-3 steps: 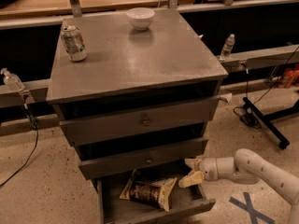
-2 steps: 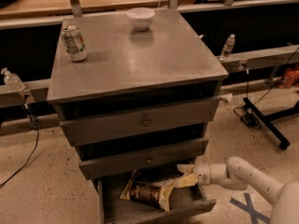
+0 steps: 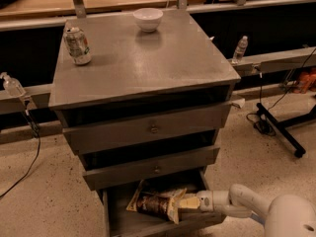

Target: Pick brown chip bag from bottom drawer and place on counter

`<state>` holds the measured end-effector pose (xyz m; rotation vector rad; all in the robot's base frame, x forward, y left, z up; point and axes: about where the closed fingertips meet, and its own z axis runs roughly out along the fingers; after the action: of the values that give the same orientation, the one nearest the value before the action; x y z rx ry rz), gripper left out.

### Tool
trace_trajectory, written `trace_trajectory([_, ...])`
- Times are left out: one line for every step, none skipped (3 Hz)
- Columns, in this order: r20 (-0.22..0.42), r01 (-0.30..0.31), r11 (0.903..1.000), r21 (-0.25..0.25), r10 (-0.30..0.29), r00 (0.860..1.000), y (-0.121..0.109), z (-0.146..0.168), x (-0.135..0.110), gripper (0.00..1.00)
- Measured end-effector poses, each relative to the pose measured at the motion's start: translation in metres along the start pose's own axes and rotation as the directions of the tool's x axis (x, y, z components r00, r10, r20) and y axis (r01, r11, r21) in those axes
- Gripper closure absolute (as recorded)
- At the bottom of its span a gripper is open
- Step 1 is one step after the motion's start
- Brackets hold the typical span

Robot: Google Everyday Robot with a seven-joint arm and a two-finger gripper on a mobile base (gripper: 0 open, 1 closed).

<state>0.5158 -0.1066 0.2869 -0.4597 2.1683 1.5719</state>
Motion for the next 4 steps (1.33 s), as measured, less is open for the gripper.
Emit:
trace_trajectory([-0.024,-0.046,0.9950,0.088,0.048,0.999,-0.014,0.002,0.010,0.00])
trace_trajectory([-0.067,-0.077,0.9893,0.124,0.086,0.994,-0.024,0.012,0.011,0.00])
trace_trajectory([-0.121,-0.121,0.9820,0.145,0.139,0.983,-0.049,0.042,0.011,0.00])
trace_trajectory([-0.149,-0.145,0.9715,0.188,0.174,0.973,-0.068,0.054,0.013,0.00])
